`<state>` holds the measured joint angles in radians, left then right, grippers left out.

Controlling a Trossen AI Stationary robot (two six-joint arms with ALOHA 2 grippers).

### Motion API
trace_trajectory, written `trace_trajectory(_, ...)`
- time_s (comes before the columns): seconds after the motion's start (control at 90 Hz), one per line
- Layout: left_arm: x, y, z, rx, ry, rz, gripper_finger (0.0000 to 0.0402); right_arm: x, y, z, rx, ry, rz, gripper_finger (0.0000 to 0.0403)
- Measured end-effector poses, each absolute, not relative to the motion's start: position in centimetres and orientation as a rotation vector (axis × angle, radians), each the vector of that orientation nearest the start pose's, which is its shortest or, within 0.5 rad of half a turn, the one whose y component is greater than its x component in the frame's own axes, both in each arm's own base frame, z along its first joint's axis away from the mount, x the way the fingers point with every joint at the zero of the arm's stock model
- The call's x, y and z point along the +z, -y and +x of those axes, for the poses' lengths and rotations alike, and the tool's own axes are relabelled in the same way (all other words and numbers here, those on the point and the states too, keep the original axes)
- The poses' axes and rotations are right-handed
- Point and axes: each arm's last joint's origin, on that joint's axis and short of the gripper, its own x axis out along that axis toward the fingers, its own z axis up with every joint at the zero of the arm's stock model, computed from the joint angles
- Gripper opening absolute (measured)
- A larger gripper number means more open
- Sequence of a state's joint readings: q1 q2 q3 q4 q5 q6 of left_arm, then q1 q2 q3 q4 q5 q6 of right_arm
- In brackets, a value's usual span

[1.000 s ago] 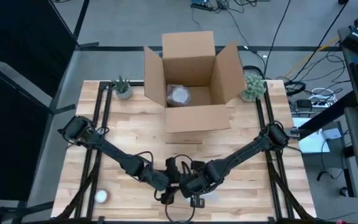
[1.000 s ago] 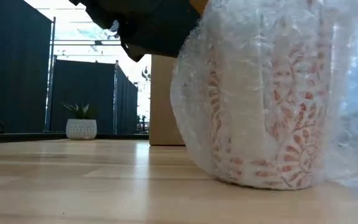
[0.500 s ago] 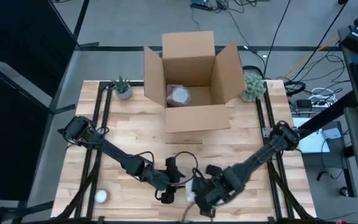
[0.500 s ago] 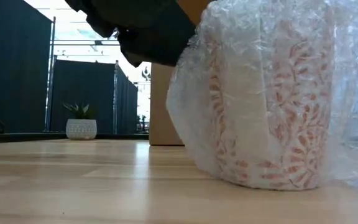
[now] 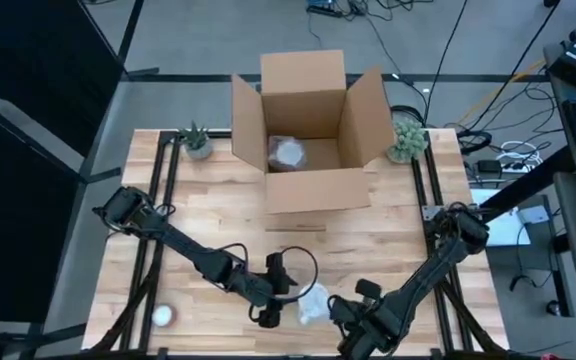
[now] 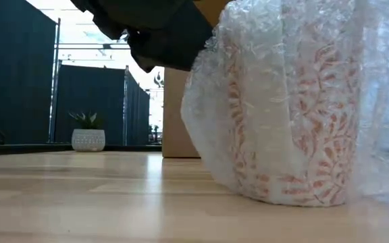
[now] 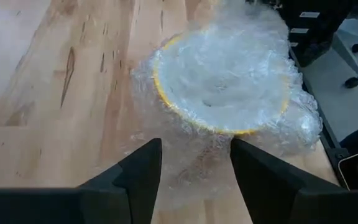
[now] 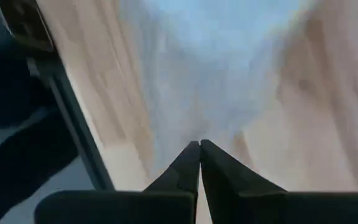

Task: Wrap mug
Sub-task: Wrap the orange mug with the transparent bubble wrap

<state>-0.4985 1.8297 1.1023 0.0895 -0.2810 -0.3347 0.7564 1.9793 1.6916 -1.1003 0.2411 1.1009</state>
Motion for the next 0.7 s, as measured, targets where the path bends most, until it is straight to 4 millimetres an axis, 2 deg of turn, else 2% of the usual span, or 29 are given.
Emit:
trace_trajectory(0.122, 18.4, 17.8, 34.4, -0.109, -0.615, -0.081, 0.0183, 25.2, -25.8, 30.3, -0.237, -1.178, 0.250, 0.0000)
trace_trajectory(0.467, 18.4, 17.8, 34.4, -0.109, -0.615, -0.081, 0.0183, 25.4, -23.9, 33.6, -0.166, -1.048, 0.191, 0.0000)
trace_trajectory(0.578, 18.4, 17.8, 34.4, -0.108, -0.614, -0.082, 0.0183, 24.9, -23.0, 34.6, -0.152, -1.022, 0.193, 0.0000)
trace_trajectory(0.7, 18.4, 17.8, 34.4, -0.108, -0.614, -0.082, 0.0183, 23.7, -21.9, 35.5, -0.128, -1.070, 0.216, 0.0000)
